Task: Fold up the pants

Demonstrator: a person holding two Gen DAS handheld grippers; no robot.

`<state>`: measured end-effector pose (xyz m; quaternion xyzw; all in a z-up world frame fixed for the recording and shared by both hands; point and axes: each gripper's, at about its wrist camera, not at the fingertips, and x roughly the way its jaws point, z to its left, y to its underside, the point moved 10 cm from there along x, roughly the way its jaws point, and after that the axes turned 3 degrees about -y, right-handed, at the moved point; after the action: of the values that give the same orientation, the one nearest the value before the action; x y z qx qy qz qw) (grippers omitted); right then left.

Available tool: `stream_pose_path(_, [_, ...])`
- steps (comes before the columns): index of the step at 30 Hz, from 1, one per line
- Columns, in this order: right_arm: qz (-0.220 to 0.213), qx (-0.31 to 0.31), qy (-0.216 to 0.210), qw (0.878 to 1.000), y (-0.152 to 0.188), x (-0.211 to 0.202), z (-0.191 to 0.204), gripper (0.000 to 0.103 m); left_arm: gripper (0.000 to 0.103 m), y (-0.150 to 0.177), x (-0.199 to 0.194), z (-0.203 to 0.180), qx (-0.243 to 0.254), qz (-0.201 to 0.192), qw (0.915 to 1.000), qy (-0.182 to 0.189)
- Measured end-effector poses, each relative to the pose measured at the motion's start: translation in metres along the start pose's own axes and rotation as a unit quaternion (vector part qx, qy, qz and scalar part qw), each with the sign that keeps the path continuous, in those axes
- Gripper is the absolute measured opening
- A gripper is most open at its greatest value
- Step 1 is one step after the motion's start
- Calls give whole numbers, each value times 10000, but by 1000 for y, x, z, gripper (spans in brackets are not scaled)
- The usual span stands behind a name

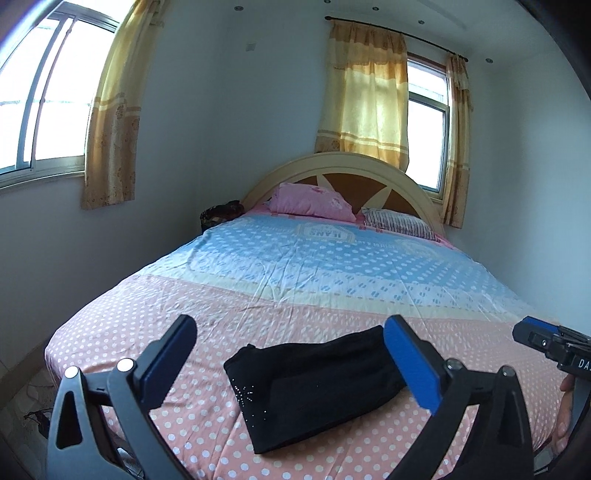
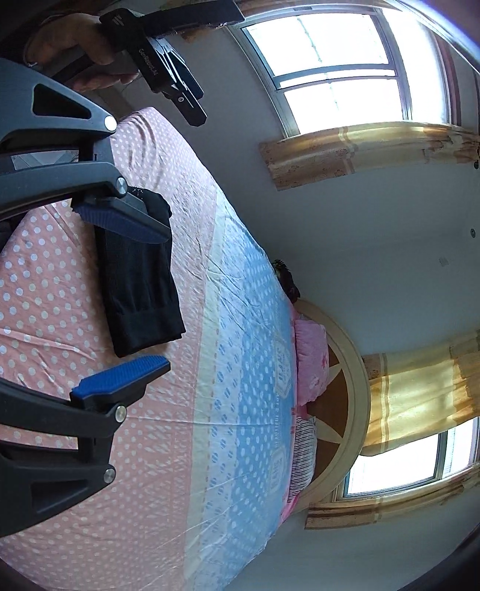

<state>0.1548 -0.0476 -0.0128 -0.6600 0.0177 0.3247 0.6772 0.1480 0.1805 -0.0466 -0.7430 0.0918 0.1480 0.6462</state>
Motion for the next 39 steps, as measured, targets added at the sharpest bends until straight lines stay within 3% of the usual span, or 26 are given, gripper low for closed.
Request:
stream_pose_path(16, [-67,-86,26,9999,7,-3,4,67,103,3,2,-3,14,25,10000,-21])
stream_pose_path(20, [-279,-1,93,9996,4,-10,2,80,103,4,3,-4,47,78,10000,-39])
stream_pose_path(27, [-514,46,100,9986,-4,-21,1,80,103,-3,-6,-11,215,-113,9996,-136])
stream_pose_path(39, [-364,-168,85,9992,9,-13,8,80,103,-2,-3,-12,285,-103,9993,-238])
